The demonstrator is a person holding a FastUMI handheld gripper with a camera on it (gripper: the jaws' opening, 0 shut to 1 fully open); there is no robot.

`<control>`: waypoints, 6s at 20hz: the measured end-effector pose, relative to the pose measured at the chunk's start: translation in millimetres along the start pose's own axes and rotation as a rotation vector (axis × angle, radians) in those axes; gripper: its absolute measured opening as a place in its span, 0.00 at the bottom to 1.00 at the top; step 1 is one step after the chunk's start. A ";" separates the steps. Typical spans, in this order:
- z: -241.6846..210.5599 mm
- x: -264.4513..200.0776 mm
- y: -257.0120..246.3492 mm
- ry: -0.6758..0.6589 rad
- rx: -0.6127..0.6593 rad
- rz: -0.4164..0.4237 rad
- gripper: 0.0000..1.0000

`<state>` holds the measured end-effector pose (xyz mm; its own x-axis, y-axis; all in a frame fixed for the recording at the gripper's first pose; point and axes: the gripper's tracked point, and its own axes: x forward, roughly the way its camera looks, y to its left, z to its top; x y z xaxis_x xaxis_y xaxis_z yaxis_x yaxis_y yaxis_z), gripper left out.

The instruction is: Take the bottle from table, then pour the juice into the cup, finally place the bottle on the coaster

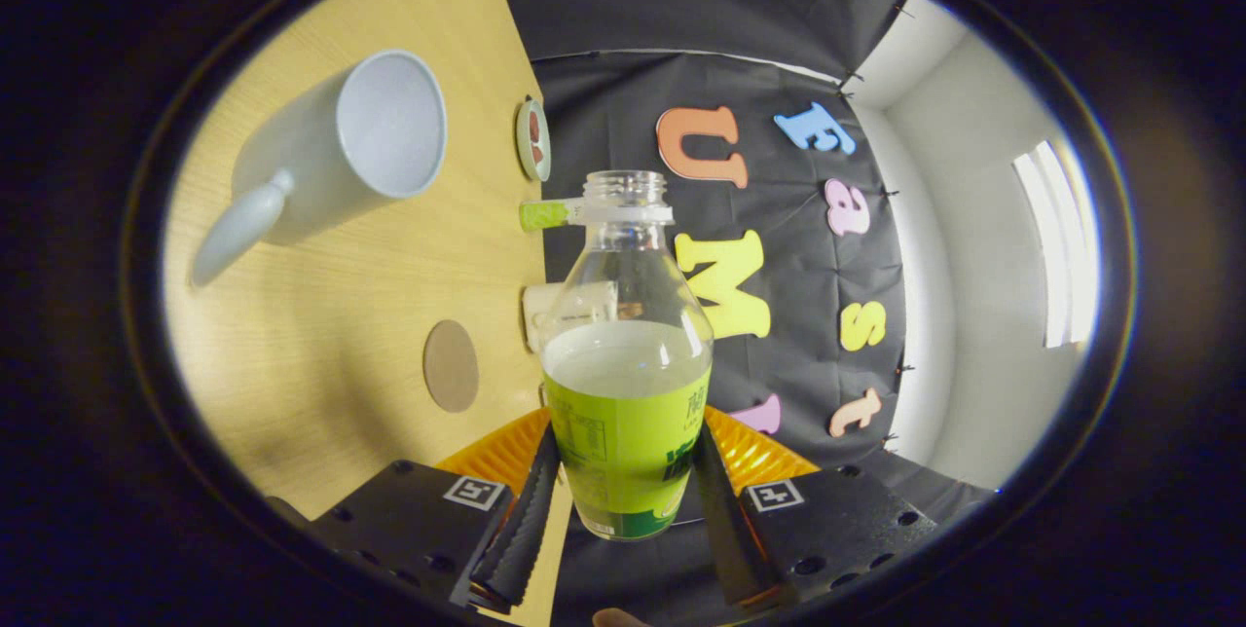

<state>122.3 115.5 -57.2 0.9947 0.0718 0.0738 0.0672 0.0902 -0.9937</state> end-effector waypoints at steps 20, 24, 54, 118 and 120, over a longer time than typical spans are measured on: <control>23.4 -0.3 -7.6 -0.080 -0.254 -0.078 0.75; 26.1 10.4 -16.9 -0.082 -0.270 -0.093 0.75; 41.4 12.1 -57.3 -0.134 -0.437 -0.193 0.75; 14.0 44.2 -43.6 -0.051 1.257 0.350 0.75; 19.9 59.6 -39.5 -0.066 1.335 0.390 0.76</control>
<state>177.4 136.0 -11.9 0.9238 0.3543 -0.1451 -0.3721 0.9200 -0.1226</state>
